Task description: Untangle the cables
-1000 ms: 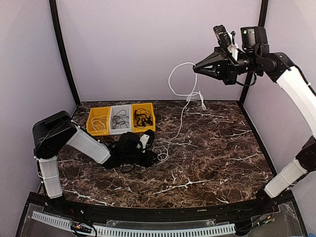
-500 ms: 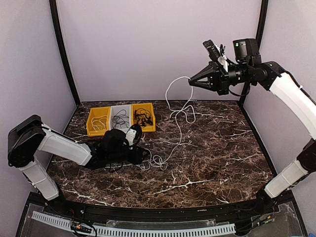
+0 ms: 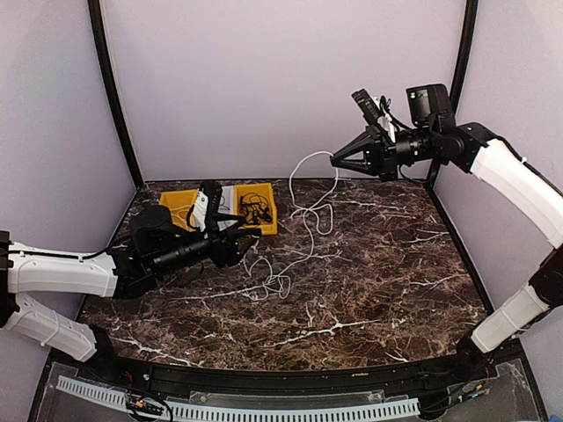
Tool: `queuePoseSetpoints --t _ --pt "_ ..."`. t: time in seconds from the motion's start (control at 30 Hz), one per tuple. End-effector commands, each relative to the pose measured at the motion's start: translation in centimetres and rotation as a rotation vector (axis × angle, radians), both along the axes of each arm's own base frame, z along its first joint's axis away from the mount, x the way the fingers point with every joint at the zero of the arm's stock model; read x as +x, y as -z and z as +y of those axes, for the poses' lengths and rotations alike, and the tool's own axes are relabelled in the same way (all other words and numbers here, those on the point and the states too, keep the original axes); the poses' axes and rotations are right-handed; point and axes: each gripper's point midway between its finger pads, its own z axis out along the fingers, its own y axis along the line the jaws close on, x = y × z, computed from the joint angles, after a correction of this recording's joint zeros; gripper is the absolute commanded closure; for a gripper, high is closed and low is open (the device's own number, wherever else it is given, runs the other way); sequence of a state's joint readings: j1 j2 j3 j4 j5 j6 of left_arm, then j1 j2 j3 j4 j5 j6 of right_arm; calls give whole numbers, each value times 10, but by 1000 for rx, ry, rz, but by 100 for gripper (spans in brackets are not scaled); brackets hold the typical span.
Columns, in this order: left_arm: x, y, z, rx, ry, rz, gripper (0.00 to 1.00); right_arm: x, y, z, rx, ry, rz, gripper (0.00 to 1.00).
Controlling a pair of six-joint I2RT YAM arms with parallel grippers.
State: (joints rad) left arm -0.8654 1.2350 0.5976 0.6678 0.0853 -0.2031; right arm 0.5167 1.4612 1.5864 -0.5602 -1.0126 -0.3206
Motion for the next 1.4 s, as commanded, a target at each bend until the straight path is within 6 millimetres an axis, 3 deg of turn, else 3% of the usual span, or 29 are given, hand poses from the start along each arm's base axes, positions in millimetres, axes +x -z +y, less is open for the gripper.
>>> queuePoseSetpoints --t 0.0,0.13,0.23,0.43,0.53,0.67,0.77,0.87,0.93,1.07,1.2,1.3,1.37 --pt "-16 -13 -18 -10 130 -91 31 4 -2 -2 16 32 -22 100" --pt "5 27 -13 203 38 -18 30 2 -7 -3 21 30 -27 100" --pt "1 59 0 277 16 44 30 -4 -27 -6 33 21 -57 100" --pt "-14 148 41 420 -83 250 30 -18 -110 -18 95 54 -236 100" --pt "-13 174 57 468 -154 297 30 -30 -165 -29 154 92 -365 100" --pt "-13 199 67 509 -200 361 30 -31 -194 -36 196 134 -440 100" --pt "-12 206 67 527 -215 393 31 -19 -182 -31 180 142 -412 100" --pt "-10 193 64 495 -217 378 31 -9 -157 -25 151 132 -361 100" --pt "-5 181 70 486 -258 350 31 -2 -138 -22 122 138 -332 100" --pt "0 185 94 582 -360 341 28 10 -105 -21 68 179 -292 100" --pt "-3 184 97 572 -358 342 26 30 -78 -23 14 261 -269 100" --pt "-8 162 87 466 -301 300 26 44 -54 -23 -30 303 -262 100" --pt "-13 132 79 356 -248 232 26 55 -29 -23 -75 332 -252 100"
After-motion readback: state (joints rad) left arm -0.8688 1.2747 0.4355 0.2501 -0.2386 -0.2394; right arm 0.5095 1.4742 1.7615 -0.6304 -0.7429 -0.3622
